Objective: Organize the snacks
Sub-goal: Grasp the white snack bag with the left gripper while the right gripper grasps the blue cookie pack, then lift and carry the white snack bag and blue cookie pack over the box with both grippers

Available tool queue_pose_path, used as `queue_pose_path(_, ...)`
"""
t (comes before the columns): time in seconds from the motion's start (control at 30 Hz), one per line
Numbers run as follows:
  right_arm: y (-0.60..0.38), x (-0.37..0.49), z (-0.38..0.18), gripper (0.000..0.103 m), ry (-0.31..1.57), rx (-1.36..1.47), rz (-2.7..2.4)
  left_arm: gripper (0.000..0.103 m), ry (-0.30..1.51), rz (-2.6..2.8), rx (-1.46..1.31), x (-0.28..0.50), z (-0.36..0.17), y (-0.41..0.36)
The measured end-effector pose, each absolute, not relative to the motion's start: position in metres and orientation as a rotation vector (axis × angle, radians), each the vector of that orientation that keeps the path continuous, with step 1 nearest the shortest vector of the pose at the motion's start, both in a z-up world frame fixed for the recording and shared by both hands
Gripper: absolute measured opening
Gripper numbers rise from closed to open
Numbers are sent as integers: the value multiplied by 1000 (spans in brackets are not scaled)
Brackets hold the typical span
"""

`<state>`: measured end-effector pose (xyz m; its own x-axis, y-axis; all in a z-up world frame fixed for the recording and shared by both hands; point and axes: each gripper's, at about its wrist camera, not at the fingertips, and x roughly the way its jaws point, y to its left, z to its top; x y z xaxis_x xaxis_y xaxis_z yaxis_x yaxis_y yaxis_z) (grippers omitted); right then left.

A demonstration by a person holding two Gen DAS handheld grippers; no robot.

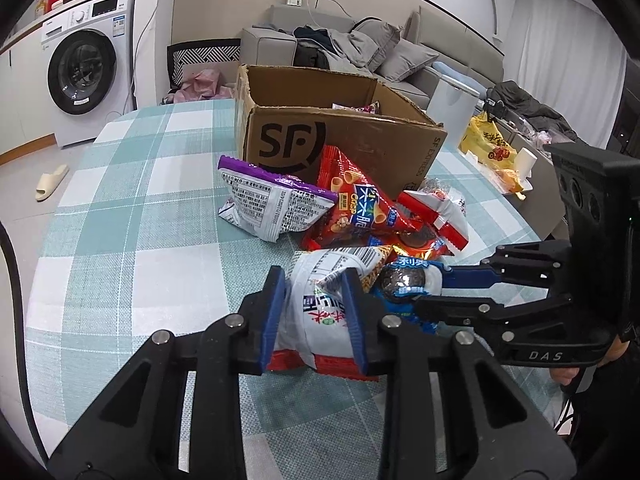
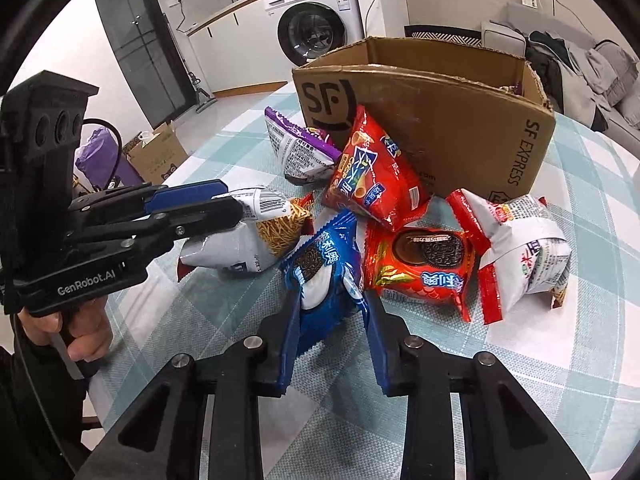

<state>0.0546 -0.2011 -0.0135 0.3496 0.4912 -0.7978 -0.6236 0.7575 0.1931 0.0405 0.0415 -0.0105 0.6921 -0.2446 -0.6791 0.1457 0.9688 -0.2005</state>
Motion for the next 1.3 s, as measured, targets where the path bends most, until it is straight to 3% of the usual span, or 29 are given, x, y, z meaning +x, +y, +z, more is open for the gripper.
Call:
queue_pose_path(0.1,-202,55,-14,31,986,-164,736,28,799,-235,-134,42,-15,41)
queue_pose_path(0.17,-201,55,-15,32,990,-173,741,38,808,-239,-131,44,-18,40)
queue_pose_path(0.23,-203,54,-16,39,996,-167,755,47,837,-232,-125,48,-25,38)
queue_pose_path(0.37,-200,54,-21,52,988,-165,756,55,876,-224,-128,54,-38,36)
queue_pose_path(0.53,-195,54,-27,60,982,-185,735,56,882,-212,-127,58,-45,34)
queue_pose_path(0.67,-188,49,-30,58,971,-234,728,49,862,-224,-122,57,-47,32)
queue_pose_path(0.7,-186,49,-30,49,969,-235,732,48,854,-231,-116,56,-47,31)
queue_pose_path(0.8,-185,46,-27,40,964,-244,753,44,835,-257,-125,53,-42,29)
queue_pose_path(1.3,-211,45,3,40,892,-182,770,43,743,-262,-160,39,-8,36)
